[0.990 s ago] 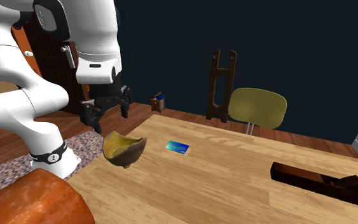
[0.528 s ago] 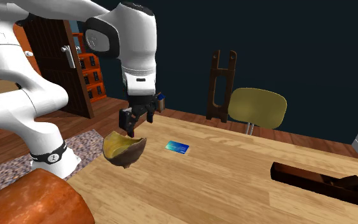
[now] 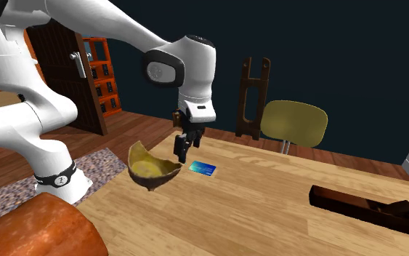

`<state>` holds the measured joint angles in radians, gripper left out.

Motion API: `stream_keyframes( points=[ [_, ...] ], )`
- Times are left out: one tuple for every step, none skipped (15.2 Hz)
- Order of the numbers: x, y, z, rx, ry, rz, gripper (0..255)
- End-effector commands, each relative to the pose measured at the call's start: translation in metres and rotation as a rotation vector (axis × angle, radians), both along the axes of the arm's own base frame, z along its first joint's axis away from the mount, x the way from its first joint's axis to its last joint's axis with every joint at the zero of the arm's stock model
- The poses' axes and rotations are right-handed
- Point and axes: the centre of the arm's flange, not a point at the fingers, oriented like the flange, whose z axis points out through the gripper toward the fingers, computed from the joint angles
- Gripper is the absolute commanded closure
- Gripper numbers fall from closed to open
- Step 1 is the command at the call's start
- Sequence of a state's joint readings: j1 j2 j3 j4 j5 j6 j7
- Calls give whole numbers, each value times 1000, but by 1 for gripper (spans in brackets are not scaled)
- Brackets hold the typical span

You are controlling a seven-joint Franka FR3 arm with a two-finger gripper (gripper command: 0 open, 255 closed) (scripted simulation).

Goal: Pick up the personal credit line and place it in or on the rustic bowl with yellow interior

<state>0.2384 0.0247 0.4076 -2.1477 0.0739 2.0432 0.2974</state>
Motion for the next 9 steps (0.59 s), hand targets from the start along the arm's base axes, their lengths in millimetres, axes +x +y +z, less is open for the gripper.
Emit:
stream_keyframes(
  points=[
    [-1,13,-11,-2,1,7,0],
    [-2,13,-16,-2,1,7,0],
    [-2,13,-21,-2,1,7,0],
    [-3,13,-27,-2,1,7,0],
    [-4,13,-32,-2,1,7,0],
    [-5,12,-37,-2,1,7,0],
    [-5,12,-42,-2,1,7,0],
    [-6,12,-45,-2,1,7,0],
    [-6,12,-45,-2,1,7,0]
  ],
)
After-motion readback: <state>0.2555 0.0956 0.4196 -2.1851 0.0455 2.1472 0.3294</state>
